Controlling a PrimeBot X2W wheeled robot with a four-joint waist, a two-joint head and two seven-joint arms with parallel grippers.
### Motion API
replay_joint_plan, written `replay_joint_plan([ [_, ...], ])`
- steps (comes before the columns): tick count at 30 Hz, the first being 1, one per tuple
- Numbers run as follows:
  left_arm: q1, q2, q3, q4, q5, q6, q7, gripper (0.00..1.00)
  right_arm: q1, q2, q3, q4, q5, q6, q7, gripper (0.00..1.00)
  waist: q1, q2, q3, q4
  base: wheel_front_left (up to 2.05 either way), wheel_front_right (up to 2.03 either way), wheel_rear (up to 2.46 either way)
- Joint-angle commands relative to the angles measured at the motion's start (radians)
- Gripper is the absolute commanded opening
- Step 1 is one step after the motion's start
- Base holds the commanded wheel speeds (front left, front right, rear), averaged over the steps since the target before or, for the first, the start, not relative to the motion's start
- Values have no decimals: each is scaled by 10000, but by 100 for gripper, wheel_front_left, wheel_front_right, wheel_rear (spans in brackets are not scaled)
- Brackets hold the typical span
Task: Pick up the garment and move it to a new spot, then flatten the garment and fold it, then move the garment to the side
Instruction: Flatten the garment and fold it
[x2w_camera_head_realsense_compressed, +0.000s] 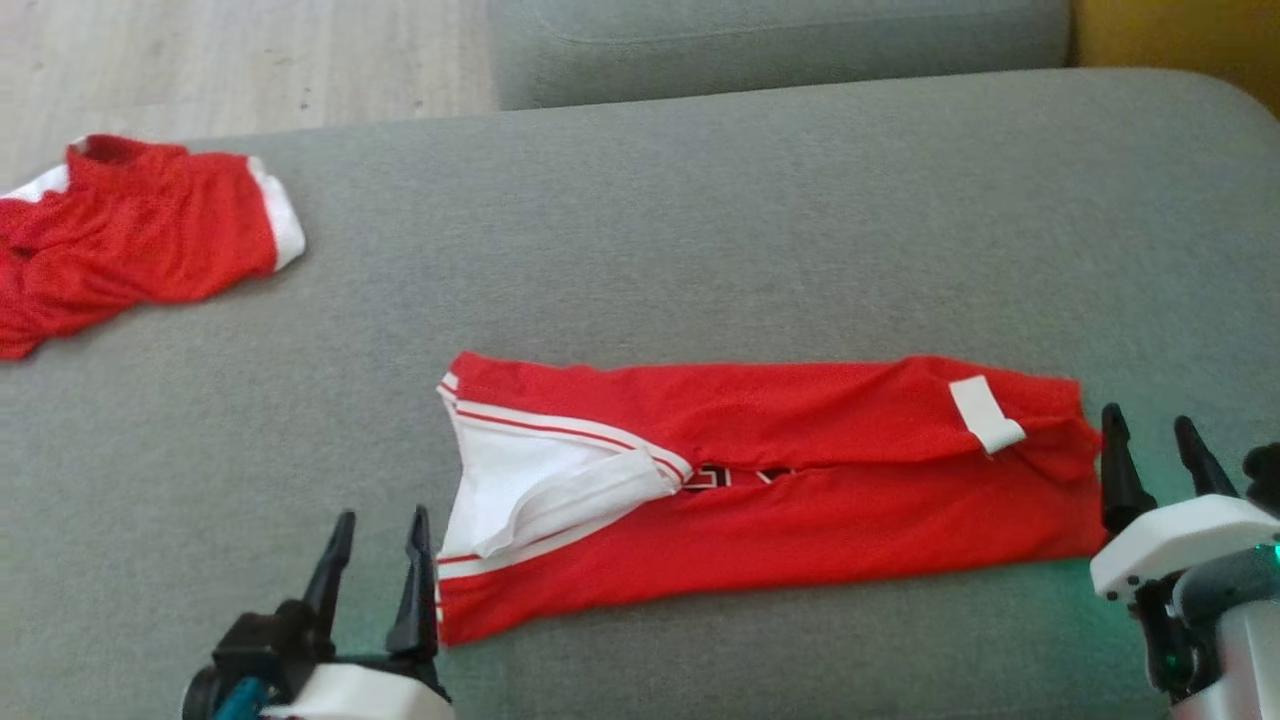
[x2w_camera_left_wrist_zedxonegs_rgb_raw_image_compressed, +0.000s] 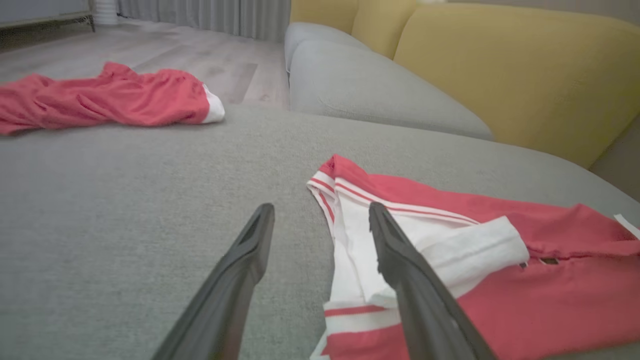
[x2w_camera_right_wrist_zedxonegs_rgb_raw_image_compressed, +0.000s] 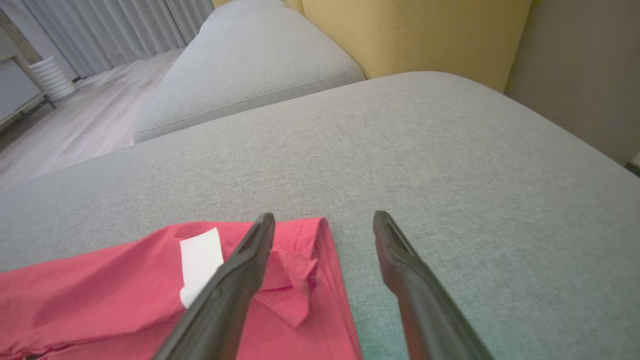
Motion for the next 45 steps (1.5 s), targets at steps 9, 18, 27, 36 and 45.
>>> replay_joint_plan([
  [9,43,356,948,-1115,279,534,-196,100,-761,-118,-221,430,-775,37,523,100,1,-1,69,938,0,0,0],
  [18,188,360,995,-1319,244,568,-207,100,-523,-52,-1197,1467,-1647,37,586,100,1,-1,88,1394,0,0,0],
  [27,196,364,891,-1388,272,592,-183,100,-387,199,-1303,2270,-1936,37,970,100,1,-1,48,1371,0,0,0],
  [36,181,372,813,-1448,304,647,-148,100,-814,310,-717,2633,-1633,37,1183,0,1,-1,-4,999,0,0,0],
  [45,167,325,792,-1391,288,613,-169,100,-1446,-928,-809,1900,-1281,37,1420,0,1,-1,-114,339,0,0,0],
])
